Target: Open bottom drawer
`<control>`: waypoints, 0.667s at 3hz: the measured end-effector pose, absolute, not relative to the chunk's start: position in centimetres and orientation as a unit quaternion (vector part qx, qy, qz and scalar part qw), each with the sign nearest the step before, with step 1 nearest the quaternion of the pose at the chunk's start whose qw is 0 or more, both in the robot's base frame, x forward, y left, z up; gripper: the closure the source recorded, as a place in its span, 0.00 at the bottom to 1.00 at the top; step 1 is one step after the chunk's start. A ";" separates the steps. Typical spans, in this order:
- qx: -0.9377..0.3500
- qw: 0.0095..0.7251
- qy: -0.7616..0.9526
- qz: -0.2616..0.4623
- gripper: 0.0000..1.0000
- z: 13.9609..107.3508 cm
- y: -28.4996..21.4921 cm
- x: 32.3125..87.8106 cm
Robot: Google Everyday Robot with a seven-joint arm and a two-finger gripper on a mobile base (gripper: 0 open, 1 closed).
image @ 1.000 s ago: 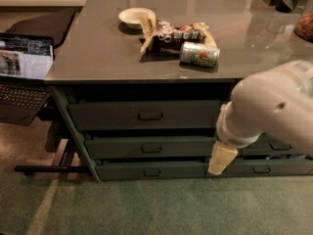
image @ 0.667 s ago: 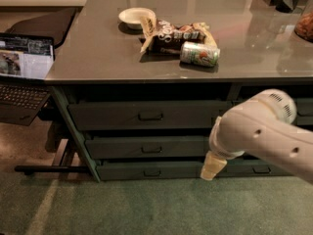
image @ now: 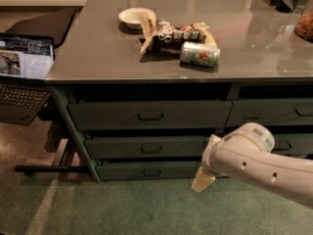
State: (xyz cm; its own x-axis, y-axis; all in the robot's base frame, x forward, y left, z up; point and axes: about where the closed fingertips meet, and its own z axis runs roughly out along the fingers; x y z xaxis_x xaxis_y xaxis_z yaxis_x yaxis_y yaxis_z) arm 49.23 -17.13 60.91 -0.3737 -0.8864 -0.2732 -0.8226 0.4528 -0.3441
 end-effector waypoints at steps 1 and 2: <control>-0.509 0.237 0.826 -0.052 0.00 57.0 -15.3 49.6; -0.494 0.263 0.829 -0.010 0.00 53.4 -12.8 51.3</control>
Offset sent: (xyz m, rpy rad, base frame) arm 0.0406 0.0854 -0.1412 0.2999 -0.0172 -0.0190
